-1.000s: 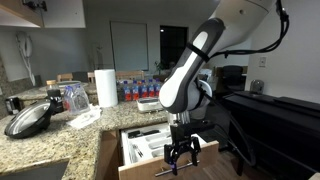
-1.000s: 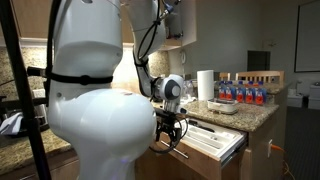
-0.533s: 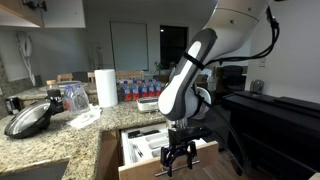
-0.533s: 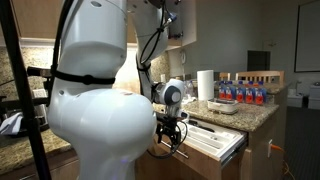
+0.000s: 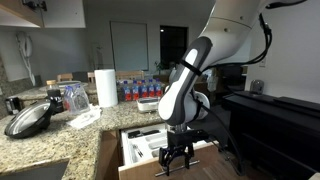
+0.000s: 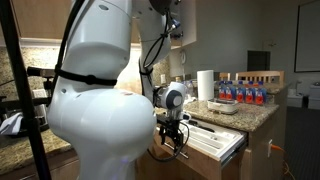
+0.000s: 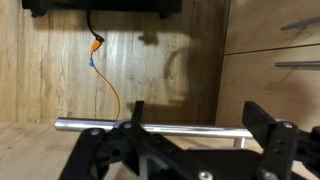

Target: Close the open drawer

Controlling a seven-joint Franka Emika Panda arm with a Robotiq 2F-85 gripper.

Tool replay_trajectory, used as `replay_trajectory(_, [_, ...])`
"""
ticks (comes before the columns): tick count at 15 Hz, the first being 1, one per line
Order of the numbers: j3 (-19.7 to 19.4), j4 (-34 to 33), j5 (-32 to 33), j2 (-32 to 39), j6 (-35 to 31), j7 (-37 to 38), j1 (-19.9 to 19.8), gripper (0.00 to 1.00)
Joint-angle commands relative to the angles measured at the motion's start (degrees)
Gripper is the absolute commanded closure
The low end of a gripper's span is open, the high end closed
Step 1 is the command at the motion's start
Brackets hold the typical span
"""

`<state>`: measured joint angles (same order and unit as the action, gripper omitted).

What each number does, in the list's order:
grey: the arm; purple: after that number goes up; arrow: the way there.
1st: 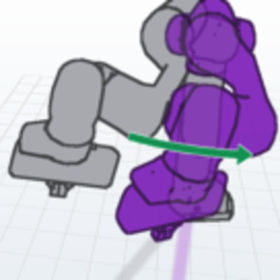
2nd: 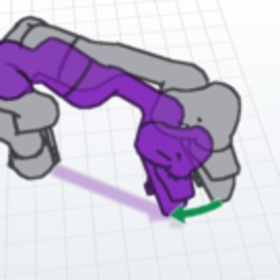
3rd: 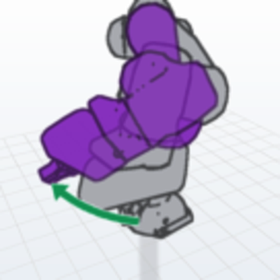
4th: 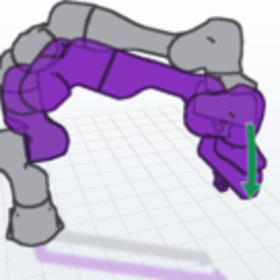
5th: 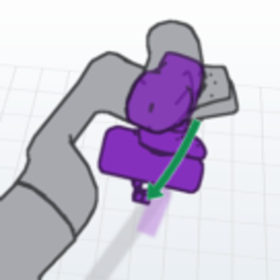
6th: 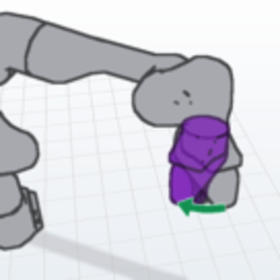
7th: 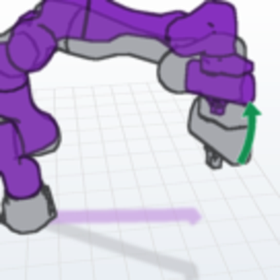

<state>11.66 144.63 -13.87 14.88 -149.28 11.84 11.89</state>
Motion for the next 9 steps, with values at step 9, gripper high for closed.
replay_trajectory(9, [-7.51,-2.47,14.47,3.35,-7.76,16.18,7.30,0.00])
